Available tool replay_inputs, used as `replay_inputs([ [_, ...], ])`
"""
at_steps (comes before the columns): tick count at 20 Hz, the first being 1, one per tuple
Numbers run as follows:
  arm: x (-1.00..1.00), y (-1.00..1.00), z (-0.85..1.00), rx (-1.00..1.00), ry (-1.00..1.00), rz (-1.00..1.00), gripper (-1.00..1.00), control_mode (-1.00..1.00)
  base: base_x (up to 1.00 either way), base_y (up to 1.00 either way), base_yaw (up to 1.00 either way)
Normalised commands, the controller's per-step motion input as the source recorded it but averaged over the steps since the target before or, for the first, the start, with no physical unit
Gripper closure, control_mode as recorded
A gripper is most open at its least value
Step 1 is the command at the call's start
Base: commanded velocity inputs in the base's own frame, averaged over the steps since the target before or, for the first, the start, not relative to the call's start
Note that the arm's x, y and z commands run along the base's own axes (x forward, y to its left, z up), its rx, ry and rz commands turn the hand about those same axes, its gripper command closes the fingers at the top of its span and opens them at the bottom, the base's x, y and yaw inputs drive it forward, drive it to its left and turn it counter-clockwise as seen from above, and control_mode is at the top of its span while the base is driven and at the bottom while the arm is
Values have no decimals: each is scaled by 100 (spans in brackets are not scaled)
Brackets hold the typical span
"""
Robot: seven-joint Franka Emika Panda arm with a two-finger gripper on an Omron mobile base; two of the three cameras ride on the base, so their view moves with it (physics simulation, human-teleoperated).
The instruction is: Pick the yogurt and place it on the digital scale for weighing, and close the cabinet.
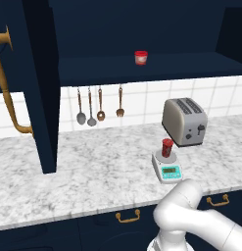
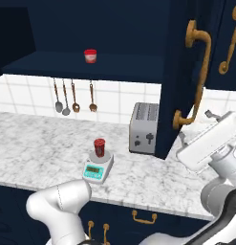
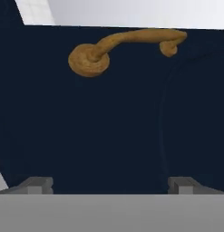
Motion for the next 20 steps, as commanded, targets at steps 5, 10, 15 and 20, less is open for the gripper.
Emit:
replay_inputs([
  [5, 22, 100, 97, -17, -2, -4, -100, -100, 0, 0, 0],
  [10, 38, 100, 88, -18, 2, -16, -100, -100, 0, 0, 0],
  [15, 95, 100, -4, -18, 13, -37, -100, -100, 0, 0, 0],
  [20, 100, 96, -15, -14, 10, -34, -100, -100, 0, 0, 0],
])
